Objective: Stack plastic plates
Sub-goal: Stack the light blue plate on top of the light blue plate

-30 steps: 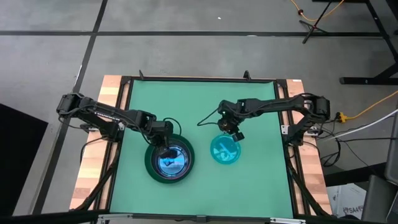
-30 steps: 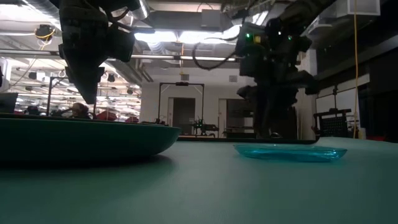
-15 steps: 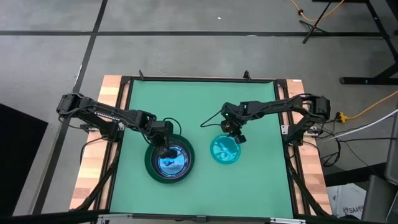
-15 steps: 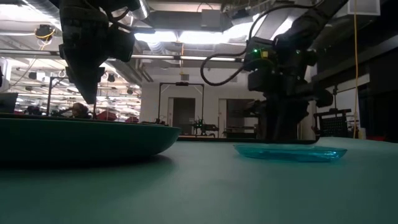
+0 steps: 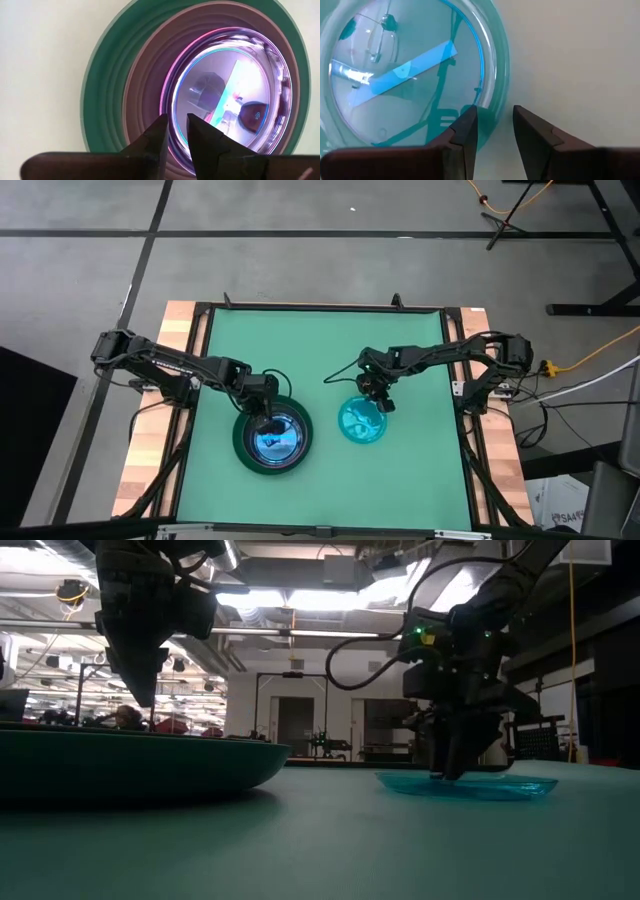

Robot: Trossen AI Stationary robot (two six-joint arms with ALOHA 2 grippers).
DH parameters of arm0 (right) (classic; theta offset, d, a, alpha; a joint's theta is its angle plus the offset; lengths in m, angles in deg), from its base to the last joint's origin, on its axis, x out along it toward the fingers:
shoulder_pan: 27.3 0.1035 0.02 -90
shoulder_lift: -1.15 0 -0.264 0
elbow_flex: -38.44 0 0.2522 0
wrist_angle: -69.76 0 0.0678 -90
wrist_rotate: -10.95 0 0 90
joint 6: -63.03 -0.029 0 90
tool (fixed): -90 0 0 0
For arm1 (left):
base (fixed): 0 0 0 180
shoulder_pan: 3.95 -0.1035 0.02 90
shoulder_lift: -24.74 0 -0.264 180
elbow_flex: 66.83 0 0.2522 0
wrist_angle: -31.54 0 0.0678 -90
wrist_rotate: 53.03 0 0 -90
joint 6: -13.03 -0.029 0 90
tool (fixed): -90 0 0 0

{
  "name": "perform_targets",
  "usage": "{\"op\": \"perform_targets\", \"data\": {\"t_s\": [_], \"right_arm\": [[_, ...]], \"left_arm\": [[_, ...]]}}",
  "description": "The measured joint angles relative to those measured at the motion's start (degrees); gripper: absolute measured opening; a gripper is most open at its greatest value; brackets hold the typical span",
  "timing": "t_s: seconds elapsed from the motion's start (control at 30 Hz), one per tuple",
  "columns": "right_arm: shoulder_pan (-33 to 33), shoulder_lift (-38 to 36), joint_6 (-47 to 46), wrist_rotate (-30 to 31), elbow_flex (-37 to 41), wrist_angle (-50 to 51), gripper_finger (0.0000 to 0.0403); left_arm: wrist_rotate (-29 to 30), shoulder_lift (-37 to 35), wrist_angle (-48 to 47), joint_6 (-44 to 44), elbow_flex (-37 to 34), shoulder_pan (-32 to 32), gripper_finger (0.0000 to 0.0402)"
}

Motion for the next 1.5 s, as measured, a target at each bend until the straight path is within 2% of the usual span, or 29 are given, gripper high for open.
{"op": "perform_targets", "data": {"t_s": [0.43,0.77,0.87,1.2,1.5], "right_arm": [[0.04,0.00,-0.28,2.20,0.00,0.07,0.0120],[0.02,0.00,-1.27,-0.25,0.00,0.13,0.0117],[0.02,0.00,-1.27,-0.47,0.00,0.13,0.0101],[0.02,0.00,-1.36,-1.10,-0.01,0.10,0.0010],[0.07,0.00,-3.32,-3.52,-0.07,-0.72,0.0001]], "left_arm": [[-0.01,0.00,0.02,0.00,0.00,0.00,0.0062],[0.01,0.00,0.02,0.00,0.00,0.00,0.0062],[-0.01,0.00,0.02,0.00,0.00,0.00,0.0062],[-0.57,0.00,0.00,-0.02,0.00,0.00,0.0062],[-0.88,-3.01,-0.52,-0.01,0.09,0.02,0.0062]]}}
